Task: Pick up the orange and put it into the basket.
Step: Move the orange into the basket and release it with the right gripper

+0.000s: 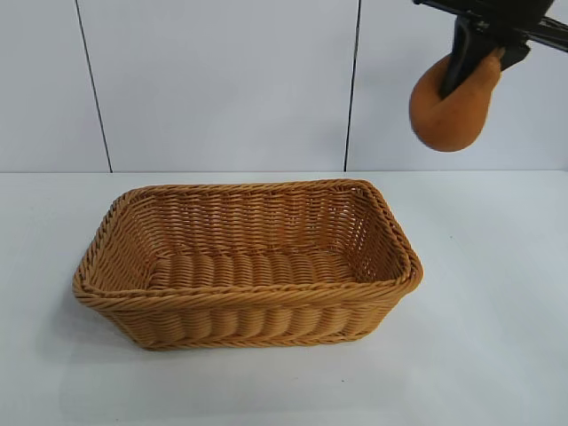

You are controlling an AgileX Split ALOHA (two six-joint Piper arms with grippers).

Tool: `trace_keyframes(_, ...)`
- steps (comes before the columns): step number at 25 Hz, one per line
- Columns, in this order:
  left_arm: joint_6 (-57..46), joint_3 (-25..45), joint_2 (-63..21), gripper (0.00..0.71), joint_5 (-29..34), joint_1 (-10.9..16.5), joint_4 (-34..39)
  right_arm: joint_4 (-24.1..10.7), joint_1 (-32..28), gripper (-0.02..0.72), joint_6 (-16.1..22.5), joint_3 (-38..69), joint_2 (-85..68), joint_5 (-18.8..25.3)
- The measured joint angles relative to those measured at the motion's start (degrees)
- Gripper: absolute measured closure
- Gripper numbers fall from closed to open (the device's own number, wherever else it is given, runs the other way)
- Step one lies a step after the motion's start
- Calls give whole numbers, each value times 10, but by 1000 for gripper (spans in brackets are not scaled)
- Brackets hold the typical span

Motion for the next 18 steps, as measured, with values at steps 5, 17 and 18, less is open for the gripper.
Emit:
trace_keyframes(5,0,0,0,98,0,0,0,5,109,681,19,0,2,-42)
trace_keyframes(17,0,0,0,98,0,0,0,-31,233,681,50,-1,138,-144)
trace_keyframes(18,0,0,0,98,0,0,0,-34,233,681,55,-1,151,-151)
